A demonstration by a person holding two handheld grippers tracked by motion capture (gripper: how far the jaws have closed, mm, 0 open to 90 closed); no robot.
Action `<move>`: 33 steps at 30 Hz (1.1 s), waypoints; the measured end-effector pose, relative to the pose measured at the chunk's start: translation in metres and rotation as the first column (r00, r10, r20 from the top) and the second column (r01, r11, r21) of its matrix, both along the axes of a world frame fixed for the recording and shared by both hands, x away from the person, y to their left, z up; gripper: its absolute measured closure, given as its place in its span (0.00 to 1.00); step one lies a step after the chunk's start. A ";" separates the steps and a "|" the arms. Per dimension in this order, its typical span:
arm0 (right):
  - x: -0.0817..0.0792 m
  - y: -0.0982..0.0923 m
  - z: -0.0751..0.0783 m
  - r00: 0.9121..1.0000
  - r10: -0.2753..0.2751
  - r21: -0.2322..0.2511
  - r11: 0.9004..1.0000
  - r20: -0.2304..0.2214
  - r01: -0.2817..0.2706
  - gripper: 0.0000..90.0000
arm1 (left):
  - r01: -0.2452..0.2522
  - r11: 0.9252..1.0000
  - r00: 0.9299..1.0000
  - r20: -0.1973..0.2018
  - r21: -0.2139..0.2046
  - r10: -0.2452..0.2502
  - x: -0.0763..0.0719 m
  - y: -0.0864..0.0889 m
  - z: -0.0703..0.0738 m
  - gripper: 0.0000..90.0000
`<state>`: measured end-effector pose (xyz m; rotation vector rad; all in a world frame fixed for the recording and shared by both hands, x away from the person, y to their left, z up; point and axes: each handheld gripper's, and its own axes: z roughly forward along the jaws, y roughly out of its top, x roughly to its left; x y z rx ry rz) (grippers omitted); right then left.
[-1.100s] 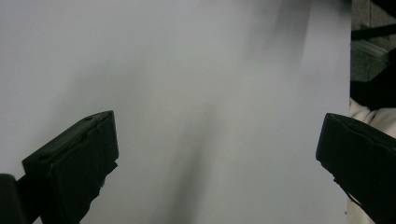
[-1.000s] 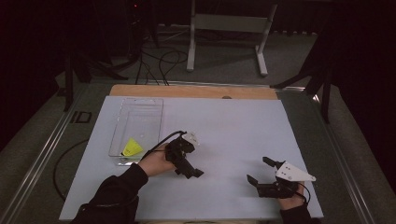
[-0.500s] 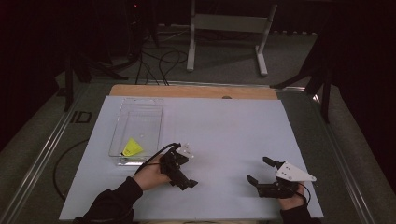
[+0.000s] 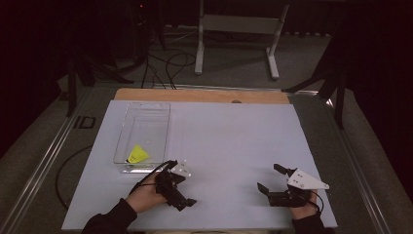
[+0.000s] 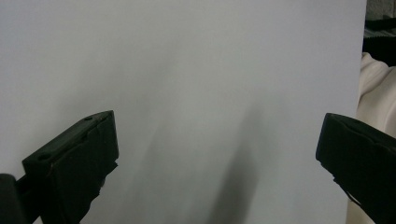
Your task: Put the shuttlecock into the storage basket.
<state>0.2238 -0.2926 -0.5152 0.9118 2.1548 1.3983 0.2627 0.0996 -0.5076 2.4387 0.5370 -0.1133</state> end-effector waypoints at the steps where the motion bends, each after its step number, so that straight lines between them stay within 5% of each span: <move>1: 0.000 0.000 0.000 1.000 0.000 0.001 1.000 0.000 0.000 0.10 | -0.004 1.000 1.000 -0.004 -0.004 0.004 -0.002 0.002 0.000 0.00; 21: 0.000 0.000 0.000 1.000 0.002 0.001 1.000 -0.001 -0.002 0.10 | -0.057 0.997 0.998 0.014 -0.057 0.058 -0.020 0.044 -0.008 0.00; 33: 0.000 0.000 0.000 1.000 0.004 -0.003 1.000 -0.004 -0.004 0.10 | -0.122 0.983 0.992 0.022 -0.137 0.126 -0.031 0.068 -0.017 0.00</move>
